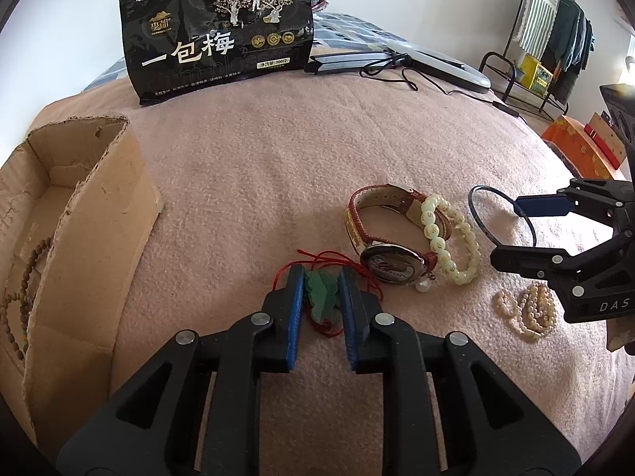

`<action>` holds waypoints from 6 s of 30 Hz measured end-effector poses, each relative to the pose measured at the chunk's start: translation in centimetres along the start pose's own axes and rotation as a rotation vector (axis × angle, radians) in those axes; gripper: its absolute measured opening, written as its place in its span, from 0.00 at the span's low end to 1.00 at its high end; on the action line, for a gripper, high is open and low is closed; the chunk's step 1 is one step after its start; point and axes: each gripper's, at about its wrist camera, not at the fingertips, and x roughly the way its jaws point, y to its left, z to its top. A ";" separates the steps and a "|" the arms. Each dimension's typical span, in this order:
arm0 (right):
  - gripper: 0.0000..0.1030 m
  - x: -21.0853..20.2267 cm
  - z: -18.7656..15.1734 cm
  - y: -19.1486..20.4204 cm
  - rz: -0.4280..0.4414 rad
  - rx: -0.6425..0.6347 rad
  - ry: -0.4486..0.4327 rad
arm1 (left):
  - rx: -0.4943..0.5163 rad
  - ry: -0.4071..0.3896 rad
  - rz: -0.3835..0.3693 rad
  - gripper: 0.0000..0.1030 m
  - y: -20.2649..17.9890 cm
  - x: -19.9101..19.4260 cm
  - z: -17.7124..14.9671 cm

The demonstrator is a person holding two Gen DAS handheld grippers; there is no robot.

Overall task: Organize jewelry
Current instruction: 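Close the right tool on the blue bangle and lift it while the left tool holds the green pendant, then carry the pendant and bangle into the cardboard box and open both tools, then withdraw both tools from the box back toward the remaining jewelry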

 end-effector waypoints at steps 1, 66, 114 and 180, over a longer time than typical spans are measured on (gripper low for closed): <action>0.70 0.0 0.0 0.0 0.000 0.001 -0.001 | -0.012 0.002 -0.009 0.19 0.2 0.0 0.1; 0.70 -12.8 5.0 9.9 0.044 -0.016 -0.238 | -0.101 -0.349 0.055 0.14 7.2 -23.7 1.6; 0.70 -3.7 13.3 24.2 0.093 -0.127 -0.149 | -0.250 -0.142 0.202 0.14 17.8 -19.3 -4.3; 1.00 -14.7 0.3 1.4 -0.139 0.292 -0.257 | -0.072 -0.171 -0.004 0.70 4.4 -16.8 0.2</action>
